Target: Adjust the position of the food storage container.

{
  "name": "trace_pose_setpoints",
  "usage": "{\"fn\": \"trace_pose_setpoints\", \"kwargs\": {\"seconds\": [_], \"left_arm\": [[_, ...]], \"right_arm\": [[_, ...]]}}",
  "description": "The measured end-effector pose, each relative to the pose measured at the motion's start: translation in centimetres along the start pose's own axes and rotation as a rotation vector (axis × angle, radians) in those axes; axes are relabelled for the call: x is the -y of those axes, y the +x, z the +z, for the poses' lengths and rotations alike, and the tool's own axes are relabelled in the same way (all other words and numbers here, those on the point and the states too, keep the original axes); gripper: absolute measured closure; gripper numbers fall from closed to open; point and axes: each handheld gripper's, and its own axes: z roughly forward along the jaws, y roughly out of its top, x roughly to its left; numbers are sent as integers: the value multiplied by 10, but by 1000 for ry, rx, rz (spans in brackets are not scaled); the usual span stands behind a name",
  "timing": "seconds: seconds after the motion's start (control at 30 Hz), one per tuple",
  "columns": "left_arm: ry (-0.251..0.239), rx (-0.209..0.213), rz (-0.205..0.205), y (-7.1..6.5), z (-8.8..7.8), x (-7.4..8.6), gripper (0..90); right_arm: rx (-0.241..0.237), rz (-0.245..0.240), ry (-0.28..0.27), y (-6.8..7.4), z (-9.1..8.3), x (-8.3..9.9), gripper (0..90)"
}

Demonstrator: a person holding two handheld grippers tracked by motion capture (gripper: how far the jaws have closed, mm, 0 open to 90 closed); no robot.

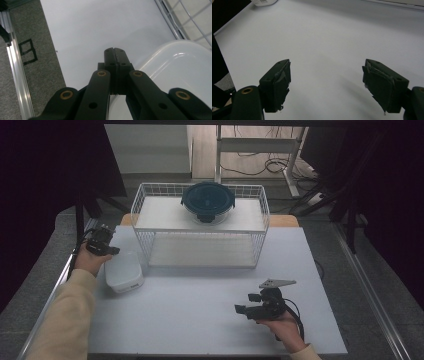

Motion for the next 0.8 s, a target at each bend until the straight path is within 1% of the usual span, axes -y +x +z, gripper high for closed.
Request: {"fn": "trace_pose_setpoints", "kwargs": {"seconds": [0.07,0.13,0.2,0.27,0.37,0.5,0.6,0.73,0.77,0.8], "left_arm": [[3,21,10,-2,-2,4,900],[15,33,40,-5,-6,8,900],[19,50,59,-9,-9,12,900],[19,55,76,-13,-11,15,900],[24,52,103,-22,-16,20,900],[29,72,136,-32,-21,27,900],[33,96,147,-37,-24,31,900],[32,124,177,-51,-28,37,900],[27,140,180,-57,-29,40,900],[24,147,182,-61,-30,42,900]], "right_arm": [[4,3,-2,0,0,0,220],[5,5,-2,-1,-1,0,220],[6,8,-2,-2,0,0,220],[6,11,-3,-2,0,0,220],[6,14,-3,-1,0,1,221],[9,20,-2,-2,1,1,221],[10,21,-1,-2,1,1,221],[12,23,2,-3,1,1,221],[12,24,1,-3,1,1,221],[12,25,1,-3,1,1,221]]}}
